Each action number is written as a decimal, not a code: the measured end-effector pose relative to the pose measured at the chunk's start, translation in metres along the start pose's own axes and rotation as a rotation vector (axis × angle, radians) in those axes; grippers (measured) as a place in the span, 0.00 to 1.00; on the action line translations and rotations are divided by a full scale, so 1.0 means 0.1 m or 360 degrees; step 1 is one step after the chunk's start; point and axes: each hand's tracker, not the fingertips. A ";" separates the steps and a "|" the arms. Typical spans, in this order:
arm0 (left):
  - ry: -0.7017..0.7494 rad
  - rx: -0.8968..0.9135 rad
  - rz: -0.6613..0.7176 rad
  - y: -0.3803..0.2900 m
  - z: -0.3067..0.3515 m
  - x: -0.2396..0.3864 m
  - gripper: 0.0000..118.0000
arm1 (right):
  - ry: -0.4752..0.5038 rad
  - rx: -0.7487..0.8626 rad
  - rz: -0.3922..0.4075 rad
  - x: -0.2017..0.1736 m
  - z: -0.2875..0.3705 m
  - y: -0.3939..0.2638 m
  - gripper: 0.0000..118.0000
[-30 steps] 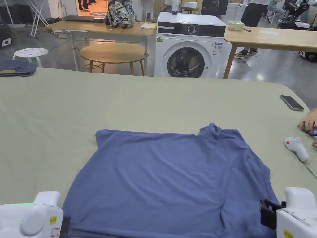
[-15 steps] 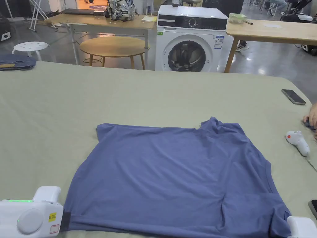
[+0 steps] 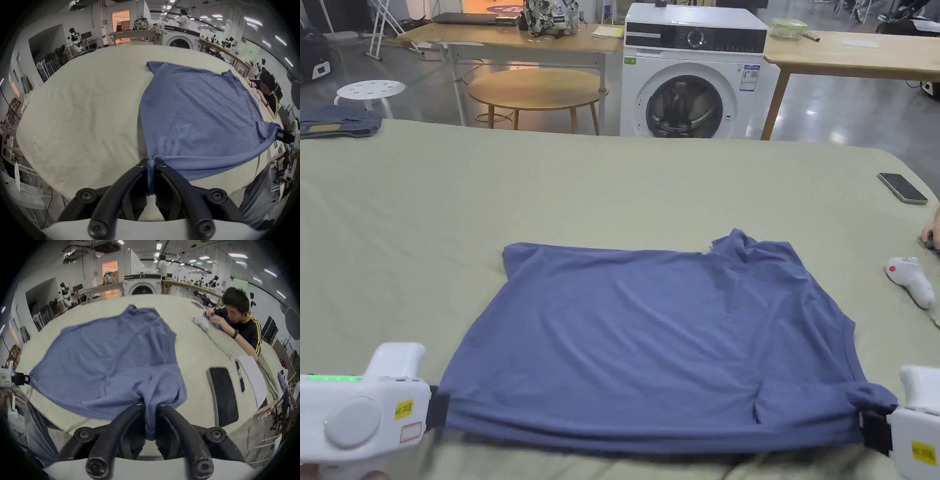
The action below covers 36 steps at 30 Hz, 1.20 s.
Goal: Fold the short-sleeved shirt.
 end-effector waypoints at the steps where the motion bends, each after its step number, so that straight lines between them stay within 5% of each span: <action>1: -0.0006 0.0034 0.0014 0.07 0.02 -0.01 0.01 | 0.0002 0.0037 -0.0007 0.00 0.00 0.07 0.06; 17: 0.0024 0.0065 0.0029 1.42 -0.77 0.00 0.01 | -0.0028 0.0052 -0.0034 -0.06 -1.13 1.19 0.06; 31: 0.0062 -0.0134 0.0038 1.49 -1.40 0.00 0.01 | -0.0091 -0.0096 0.0069 -0.15 -1.89 1.23 0.12; 33: 0.0065 -0.0106 0.0029 1.51 -1.45 -0.03 0.08 | -0.0103 -0.0070 0.0073 -0.16 -1.85 1.26 0.19; 36: 0.0024 0.0007 0.0076 1.53 -1.30 -0.07 0.44 | -0.0091 0.0101 0.0068 -0.22 -1.63 1.32 0.54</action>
